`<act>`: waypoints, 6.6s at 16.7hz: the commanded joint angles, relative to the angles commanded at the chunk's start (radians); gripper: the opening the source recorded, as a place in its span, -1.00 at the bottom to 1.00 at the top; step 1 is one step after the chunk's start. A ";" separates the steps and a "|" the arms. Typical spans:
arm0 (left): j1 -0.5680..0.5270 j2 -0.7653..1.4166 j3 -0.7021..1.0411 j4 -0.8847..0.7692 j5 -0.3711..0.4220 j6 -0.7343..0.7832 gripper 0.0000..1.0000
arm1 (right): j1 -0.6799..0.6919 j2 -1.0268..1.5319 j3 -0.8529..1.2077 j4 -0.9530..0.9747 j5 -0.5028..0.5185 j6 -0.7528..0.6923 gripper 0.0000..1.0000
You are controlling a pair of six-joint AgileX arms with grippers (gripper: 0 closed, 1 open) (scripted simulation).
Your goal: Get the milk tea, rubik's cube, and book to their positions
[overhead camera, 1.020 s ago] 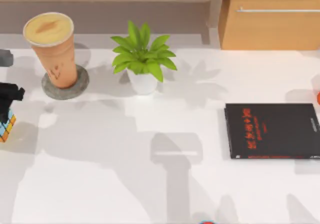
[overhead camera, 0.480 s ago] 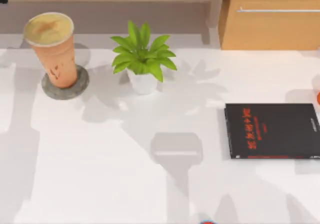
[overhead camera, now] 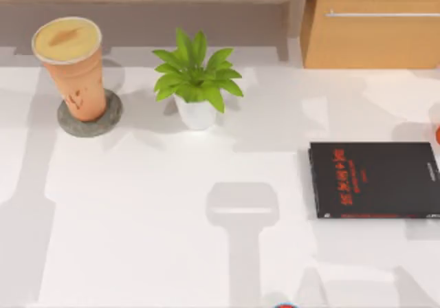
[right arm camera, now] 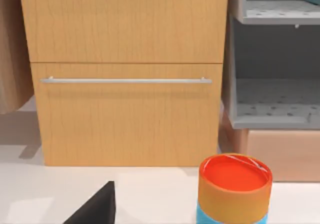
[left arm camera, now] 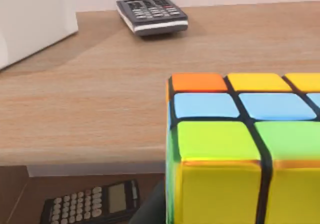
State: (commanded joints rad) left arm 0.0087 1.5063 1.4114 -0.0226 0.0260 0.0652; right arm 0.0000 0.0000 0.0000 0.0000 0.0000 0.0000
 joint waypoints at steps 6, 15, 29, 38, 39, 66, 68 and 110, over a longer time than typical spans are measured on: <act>-0.018 0.001 -0.019 0.140 -0.002 -0.050 -1.00 | 0.000 0.000 0.000 0.000 0.000 0.000 1.00; 0.012 0.079 0.107 0.142 -0.060 -0.007 -1.00 | 0.000 0.000 0.000 0.000 0.000 0.000 1.00; -0.024 0.394 0.428 0.085 -0.001 -0.051 -1.00 | 0.000 0.000 0.000 0.000 0.000 0.000 1.00; -0.024 0.394 0.428 0.085 -0.001 -0.051 0.06 | 0.000 0.000 0.000 0.000 0.000 0.000 1.00; -0.024 0.394 0.428 0.085 -0.001 -0.051 0.21 | 0.000 0.000 0.000 0.000 0.000 0.000 1.00; -0.022 0.274 0.274 0.118 -0.001 -0.051 1.00 | 0.000 0.000 0.000 0.000 0.000 0.000 1.00; -0.023 0.248 0.248 0.116 0.000 -0.050 1.00 | 0.000 0.000 0.000 0.000 0.000 0.000 1.00; -0.009 -1.506 -1.411 0.023 -0.026 -0.065 1.00 | -0.097 0.379 0.325 0.142 -0.103 0.000 1.00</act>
State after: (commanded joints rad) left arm 0.0000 0.0000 0.0000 -0.0001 0.0000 0.0000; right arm -0.0968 0.3791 0.3250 0.1425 -0.1030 0.0005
